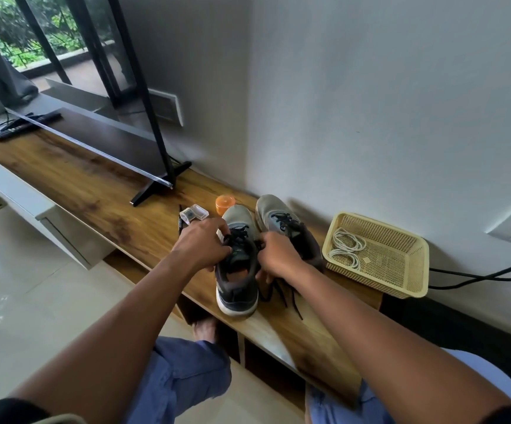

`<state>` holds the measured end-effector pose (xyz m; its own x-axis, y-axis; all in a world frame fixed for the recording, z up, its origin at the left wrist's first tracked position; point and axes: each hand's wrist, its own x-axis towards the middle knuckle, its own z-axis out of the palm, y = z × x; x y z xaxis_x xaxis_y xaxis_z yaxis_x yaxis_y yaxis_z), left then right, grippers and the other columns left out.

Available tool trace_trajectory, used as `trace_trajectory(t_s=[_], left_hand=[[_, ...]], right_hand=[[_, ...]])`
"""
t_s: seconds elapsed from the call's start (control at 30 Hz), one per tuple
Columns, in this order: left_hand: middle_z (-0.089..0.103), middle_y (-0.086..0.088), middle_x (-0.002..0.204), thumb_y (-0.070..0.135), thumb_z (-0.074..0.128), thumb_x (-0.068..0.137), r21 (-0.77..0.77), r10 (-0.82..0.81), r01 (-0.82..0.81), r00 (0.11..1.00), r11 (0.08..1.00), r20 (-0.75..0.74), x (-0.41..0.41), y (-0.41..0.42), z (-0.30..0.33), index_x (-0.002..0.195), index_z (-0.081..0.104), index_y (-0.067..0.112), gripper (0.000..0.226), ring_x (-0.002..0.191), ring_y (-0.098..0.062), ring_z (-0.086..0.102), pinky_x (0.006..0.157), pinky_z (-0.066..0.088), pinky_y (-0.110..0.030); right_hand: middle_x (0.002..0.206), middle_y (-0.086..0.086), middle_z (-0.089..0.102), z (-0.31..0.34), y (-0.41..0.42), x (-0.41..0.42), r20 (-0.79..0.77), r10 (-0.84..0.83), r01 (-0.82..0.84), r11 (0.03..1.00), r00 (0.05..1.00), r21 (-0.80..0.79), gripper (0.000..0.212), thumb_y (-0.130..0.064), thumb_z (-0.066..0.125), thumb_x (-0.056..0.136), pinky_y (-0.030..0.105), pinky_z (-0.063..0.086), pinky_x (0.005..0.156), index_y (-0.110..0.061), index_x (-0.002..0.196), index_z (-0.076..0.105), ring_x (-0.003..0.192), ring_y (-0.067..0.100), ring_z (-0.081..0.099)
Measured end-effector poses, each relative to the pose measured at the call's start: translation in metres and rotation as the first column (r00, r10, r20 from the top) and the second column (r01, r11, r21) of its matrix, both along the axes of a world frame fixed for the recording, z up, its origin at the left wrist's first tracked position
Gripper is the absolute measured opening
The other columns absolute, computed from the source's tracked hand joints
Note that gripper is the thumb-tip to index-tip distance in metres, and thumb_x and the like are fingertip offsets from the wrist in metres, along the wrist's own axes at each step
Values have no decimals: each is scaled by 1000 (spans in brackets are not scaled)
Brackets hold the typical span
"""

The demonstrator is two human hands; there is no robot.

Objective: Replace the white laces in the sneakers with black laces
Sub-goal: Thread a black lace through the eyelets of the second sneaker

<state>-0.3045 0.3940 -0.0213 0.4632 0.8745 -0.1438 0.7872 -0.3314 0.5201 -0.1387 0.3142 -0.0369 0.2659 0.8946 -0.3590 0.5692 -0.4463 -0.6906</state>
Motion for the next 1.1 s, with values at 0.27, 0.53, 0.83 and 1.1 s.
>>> trace_trajectory(t_s=[0.27, 0.53, 0.83, 1.1], left_hand=[[73, -1, 89, 23, 77, 90, 19, 27, -27, 999, 999, -38, 1, 3, -3, 107, 64, 26, 22, 51, -8, 72, 52, 56, -20], [73, 4, 80, 27, 84, 82, 81, 54, -50, 997, 995, -47, -6, 8, -9, 100, 67, 29, 25, 56, -8, 72, 64, 64, -32], [72, 7, 79, 38, 87, 76, 94, 78, -73, 995, 993, -60, -4, 9, -13, 86, 69, 30, 23, 73, -14, 72, 78, 63, -37], [72, 6, 82, 37, 88, 77, 100, 81, -74, 995, 992, -64, -5, 8, -12, 88, 69, 30, 23, 74, -15, 72, 76, 64, -39]], right_hand=[[73, 9, 74, 6, 9, 10, 155, -36, 35, 999, 987, 10, 11, -6, 54, 94, 26, 46, 49, -6, 96, 65, 66, 26, 71], [76, 7, 66, 12, 5, 11, -187, -89, 51, 980, 978, -195, 15, -16, 72, 92, 17, 28, 37, -4, 101, 68, 47, 11, 49], [64, 2, 61, 9, 4, 4, -251, -177, 143, 979, 952, -146, 24, -33, 65, 99, 17, 32, 40, -9, 97, 64, 46, 13, 57], [73, 9, 68, 10, 4, 6, -210, -159, 158, 987, 965, -21, 19, -22, 63, 95, 20, 37, 44, -5, 92, 73, 51, 16, 54]])
